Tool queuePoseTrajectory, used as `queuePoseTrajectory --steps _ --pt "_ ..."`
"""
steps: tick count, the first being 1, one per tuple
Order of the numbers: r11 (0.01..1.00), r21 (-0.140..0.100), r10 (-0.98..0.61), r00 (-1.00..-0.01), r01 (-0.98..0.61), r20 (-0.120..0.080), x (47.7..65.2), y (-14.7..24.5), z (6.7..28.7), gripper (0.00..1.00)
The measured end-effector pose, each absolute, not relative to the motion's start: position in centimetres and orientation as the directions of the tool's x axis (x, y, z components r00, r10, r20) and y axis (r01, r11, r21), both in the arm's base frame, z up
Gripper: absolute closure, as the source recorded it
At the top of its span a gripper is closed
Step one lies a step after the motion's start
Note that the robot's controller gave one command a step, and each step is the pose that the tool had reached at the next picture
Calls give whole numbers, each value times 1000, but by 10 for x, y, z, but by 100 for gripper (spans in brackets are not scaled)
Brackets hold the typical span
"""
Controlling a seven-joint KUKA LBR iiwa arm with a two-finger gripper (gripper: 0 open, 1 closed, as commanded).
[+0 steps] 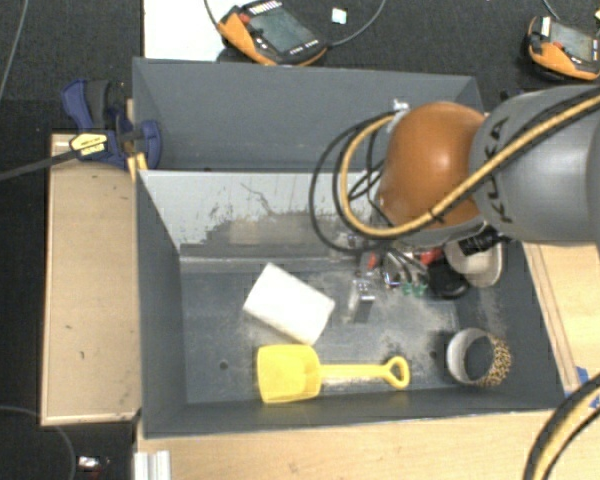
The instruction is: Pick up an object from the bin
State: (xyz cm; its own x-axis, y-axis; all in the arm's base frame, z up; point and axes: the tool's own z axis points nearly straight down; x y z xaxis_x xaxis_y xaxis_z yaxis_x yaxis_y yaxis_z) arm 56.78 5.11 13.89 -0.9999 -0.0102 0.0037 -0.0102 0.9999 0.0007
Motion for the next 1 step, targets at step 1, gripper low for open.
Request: queuePoseTrajectory --steps 1 --pt "1000 1 -8 -1000 -8 -3 570 51 142 0"
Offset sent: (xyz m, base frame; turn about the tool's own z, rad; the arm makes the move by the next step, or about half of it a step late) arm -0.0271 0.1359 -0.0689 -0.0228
